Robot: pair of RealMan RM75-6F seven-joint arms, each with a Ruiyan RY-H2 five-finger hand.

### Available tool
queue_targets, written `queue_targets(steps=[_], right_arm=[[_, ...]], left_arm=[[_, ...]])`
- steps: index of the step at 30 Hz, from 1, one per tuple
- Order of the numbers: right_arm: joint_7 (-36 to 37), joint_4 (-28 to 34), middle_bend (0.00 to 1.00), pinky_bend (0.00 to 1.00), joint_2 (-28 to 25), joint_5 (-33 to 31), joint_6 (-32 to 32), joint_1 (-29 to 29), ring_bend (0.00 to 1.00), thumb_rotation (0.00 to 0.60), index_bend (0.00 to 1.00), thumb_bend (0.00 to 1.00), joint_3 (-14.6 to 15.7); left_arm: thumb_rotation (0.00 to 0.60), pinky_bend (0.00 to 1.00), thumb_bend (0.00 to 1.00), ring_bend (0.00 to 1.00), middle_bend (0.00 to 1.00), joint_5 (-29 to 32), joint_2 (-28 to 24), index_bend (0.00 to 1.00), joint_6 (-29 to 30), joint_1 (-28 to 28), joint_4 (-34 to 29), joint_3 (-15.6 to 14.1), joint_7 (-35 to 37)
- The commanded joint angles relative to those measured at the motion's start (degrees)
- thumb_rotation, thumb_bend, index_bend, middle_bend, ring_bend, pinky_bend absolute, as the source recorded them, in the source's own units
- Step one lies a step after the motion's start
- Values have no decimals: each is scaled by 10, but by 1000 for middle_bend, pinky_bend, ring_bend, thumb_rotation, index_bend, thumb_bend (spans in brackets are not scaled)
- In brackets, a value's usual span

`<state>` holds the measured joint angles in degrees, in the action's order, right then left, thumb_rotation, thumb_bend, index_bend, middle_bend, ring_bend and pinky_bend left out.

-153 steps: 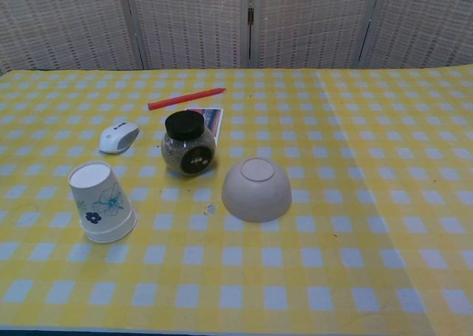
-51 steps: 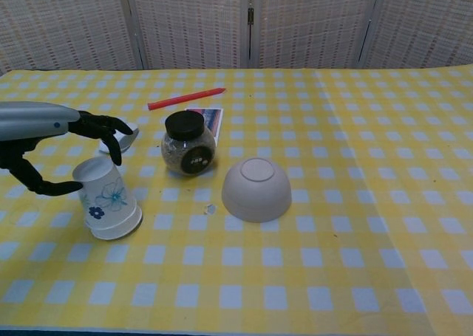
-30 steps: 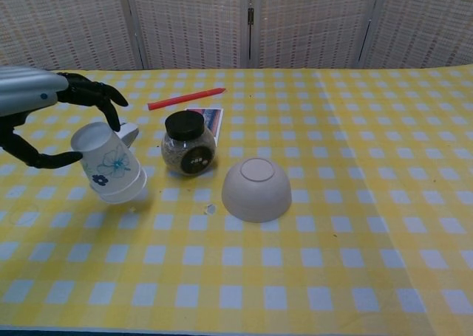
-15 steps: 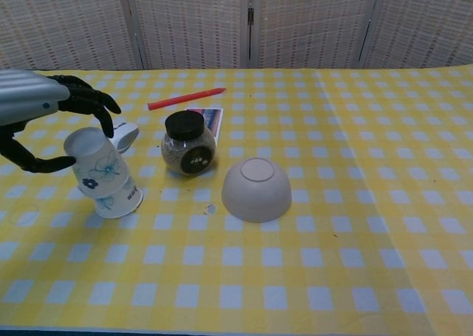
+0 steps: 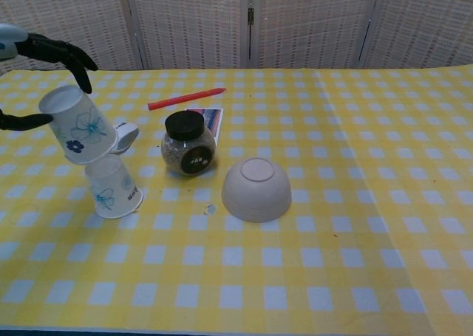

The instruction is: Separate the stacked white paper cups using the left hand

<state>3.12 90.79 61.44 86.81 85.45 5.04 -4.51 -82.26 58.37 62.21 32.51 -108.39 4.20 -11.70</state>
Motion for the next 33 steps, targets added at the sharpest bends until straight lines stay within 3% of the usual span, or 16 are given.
queue_targets(steps=[1,10,22,33], right_arm=[[-3,3,4,96,0,2,0,1,192,600,0,293,1],[-8,7,5,96,-2,6,2,1,191,600,0,294,2],[-15,17,4,96,-7,10,8,-3,190,600,0,293,5],[-18,20,4,96,-7,11,10,-6,190,600,0,293,7]], left_arm=[[600,93,464,166,171,1,-33,410,20,-17,-4,5,31],[600,91,463,163,171,19,-25,411,15,-38,31,-13,19],[600,89,464,163,171,25,59,417,-8,-41,105,-33,-19],[600,83,464,163,171,32,116,417,-25,-32,155,-33,-37]])
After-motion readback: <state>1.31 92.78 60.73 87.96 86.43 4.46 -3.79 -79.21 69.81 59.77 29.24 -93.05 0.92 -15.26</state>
